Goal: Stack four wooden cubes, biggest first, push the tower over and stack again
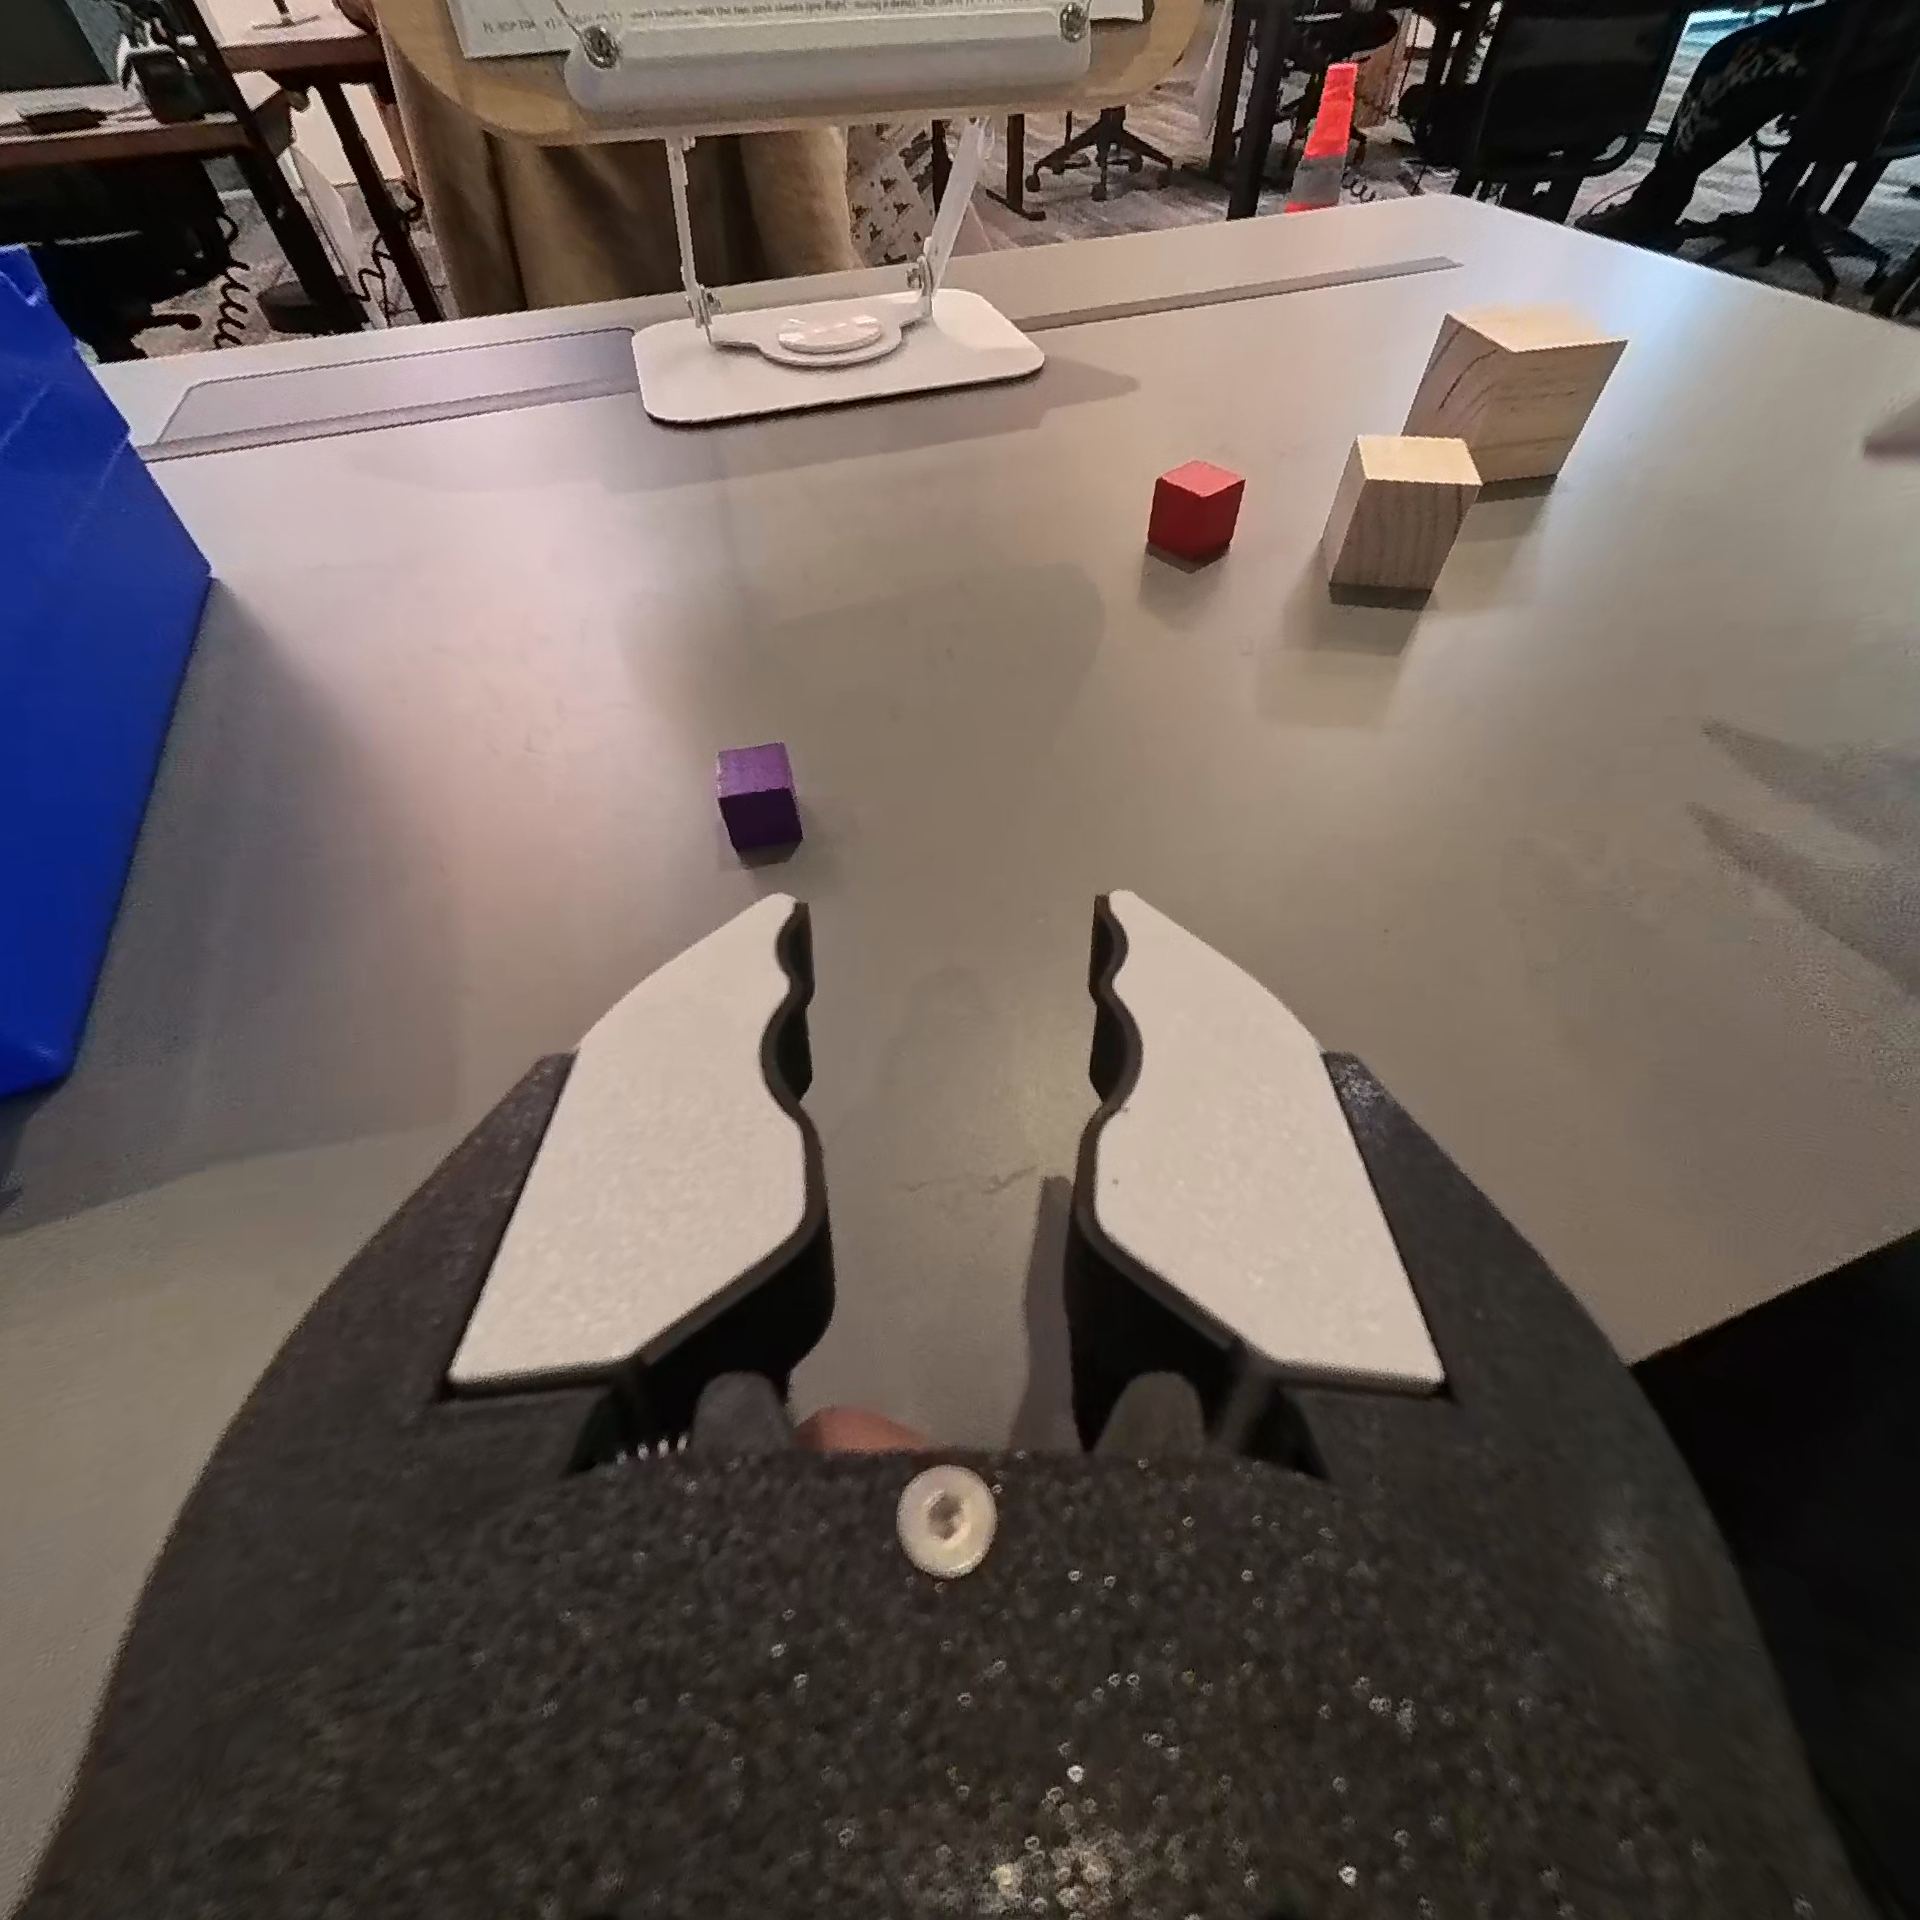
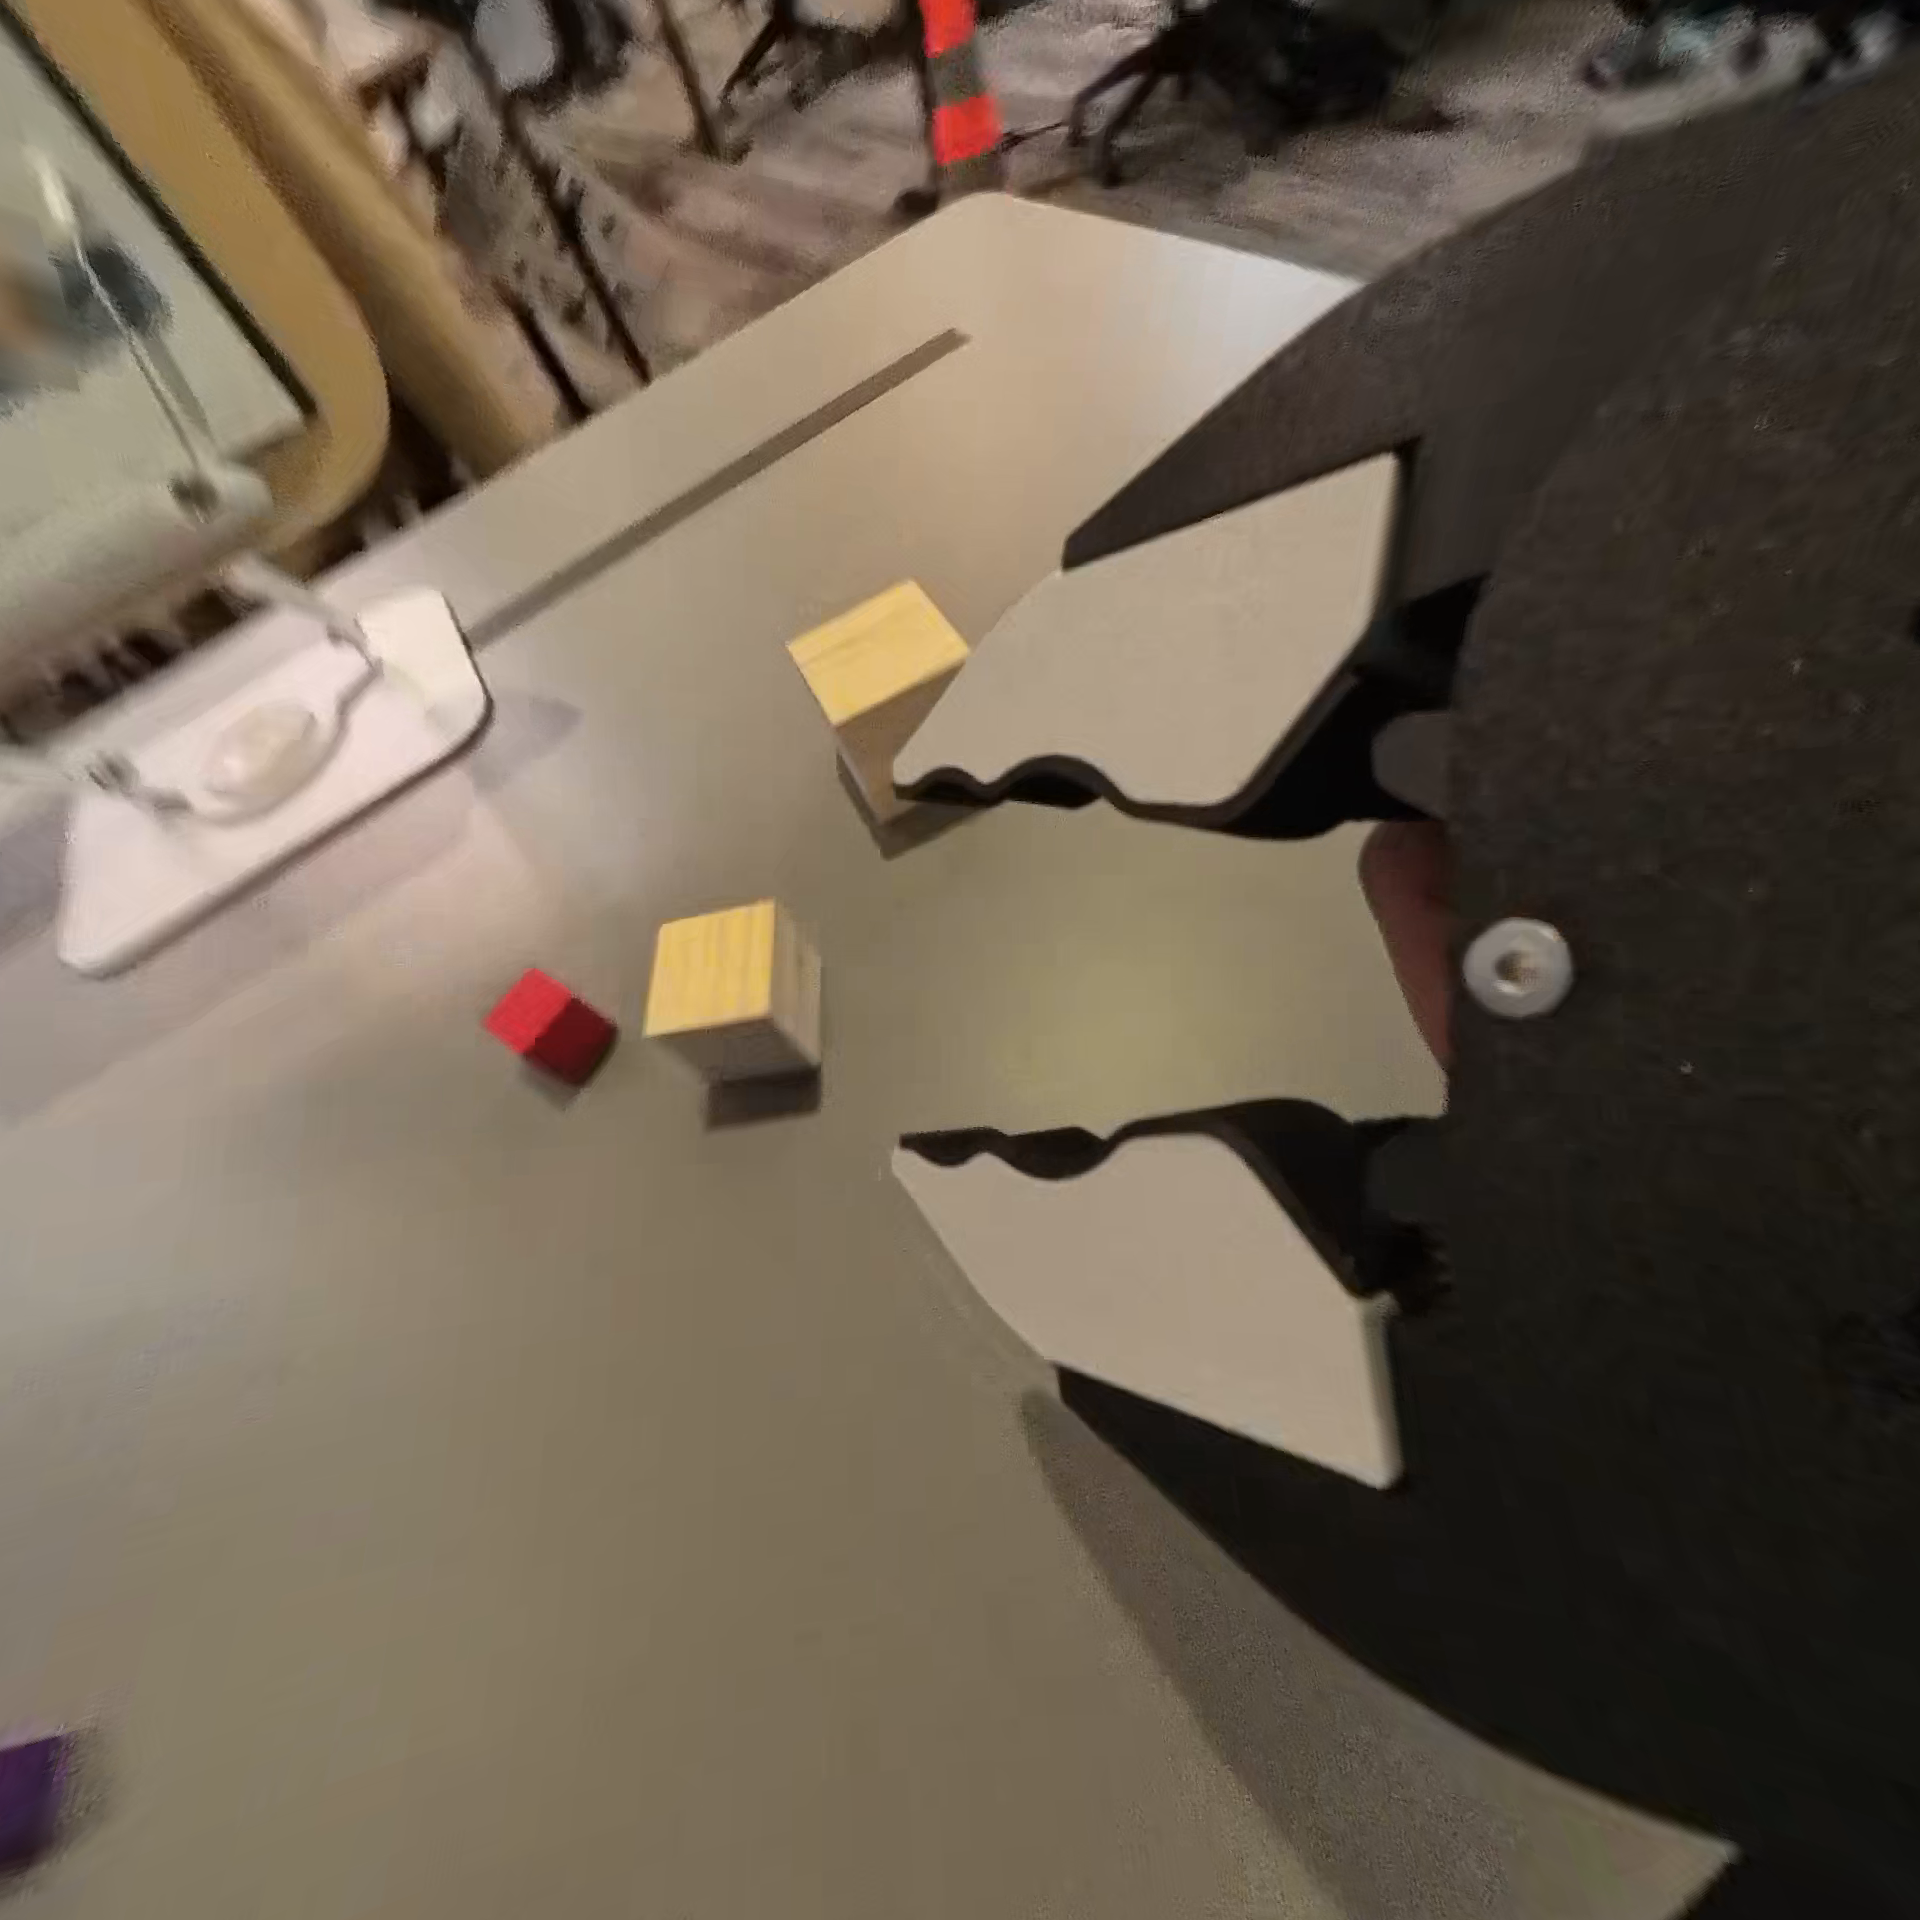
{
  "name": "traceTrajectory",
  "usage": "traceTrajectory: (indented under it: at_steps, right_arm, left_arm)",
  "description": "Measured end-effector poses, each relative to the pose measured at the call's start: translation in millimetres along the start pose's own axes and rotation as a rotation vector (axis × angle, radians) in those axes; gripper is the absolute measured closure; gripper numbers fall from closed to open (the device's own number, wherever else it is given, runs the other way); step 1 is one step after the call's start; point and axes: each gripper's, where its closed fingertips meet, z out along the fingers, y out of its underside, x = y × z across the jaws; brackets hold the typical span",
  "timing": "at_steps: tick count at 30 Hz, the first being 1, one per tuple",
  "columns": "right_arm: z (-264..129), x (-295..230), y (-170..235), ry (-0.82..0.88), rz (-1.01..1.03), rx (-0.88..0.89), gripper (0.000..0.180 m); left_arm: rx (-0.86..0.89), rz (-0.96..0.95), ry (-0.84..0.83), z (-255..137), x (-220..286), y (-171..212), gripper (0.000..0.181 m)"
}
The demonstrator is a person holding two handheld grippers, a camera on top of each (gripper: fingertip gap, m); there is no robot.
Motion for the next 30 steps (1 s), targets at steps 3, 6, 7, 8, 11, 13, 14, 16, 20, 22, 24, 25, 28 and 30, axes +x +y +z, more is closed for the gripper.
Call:
traceTrajectory:
  at_steps: [3, 6, 7, 8, 11, 13, 14, 16, 20, 22, 24, 25, 28, 30]
  right_arm:
    - [34, 55, 21, -0.168, -0.158, -0.171, 0.112]
    - [68, 88, 34, -0.299, -0.181, -0.265, 0.113]
    - [79, 98, 40, -0.305, -0.214, -0.301, 0.11]
    - [90, 105, 44, -0.312, -0.251, -0.33, 0.11]
    - [115, 107, 61, -0.382, -0.28, -0.41, 0.106]
    - [127, 96, 77, -0.46, -0.24, -0.469, 0.102]
    - [132, 92, 86, -0.486, -0.244, -0.501, 0.108]
    - [138, 93, 86, -0.481, -0.289, -0.484, 0.115]
    - [134, 105, 27, -0.417, -0.261, -0.373, 0.116]
    - [123, 92, -20, -0.436, -0.271, -0.316, 0.116]
    - [117, 67, -63, -0.453, -0.32, -0.285, 0.116]
    - [116, 52, -80, -0.463, -0.354, -0.283, 0.116]
    - [126, 1, -116, -0.498, -0.404, -0.271, 0.116]
    - [138, -30, -124, -0.524, -0.419, -0.273, 0.116]
  left_arm:
    - [-0.009, 0.008, 0.01, 2, 2, 0, 0.13]
    - [-0.01, 0.021, 0.018, 4, 4, 0, 0.13]
    - [-0.015, 0.022, 0.02, 4, 4, 0, 0.13]
    - [-0.021, 0.02, 0.024, 5, 4, 1, 0.13]
    - [-0.038, 0.01, 0.043, 6, 5, 3, 0.13]
    - [-0.039, 0.004, 0.052, 5, 5, 4, 0.132]
    - [-0.04, 0.0, 0.059, 5, 5, 5, 0.132]
    - [-0.044, -0.011, 0.072, 3, 5, 6, 0.133]
    - [-0.053, -0.03, 0.08, 0, 3, 9, 0.134]
    - [-0.055, -0.03, 0.076, -1, 2, 11, 0.134]
    - [-0.057, -0.03, 0.073, -2, 2, 11, 0.135]
    - [-0.058, -0.028, 0.071, -2, 2, 12, 0.135]
    - [-0.058, -0.018, 0.065, -1, 2, 11, 0.136]
    - [-0.057, -0.007, 0.062, -1, 3, 10, 0.136]
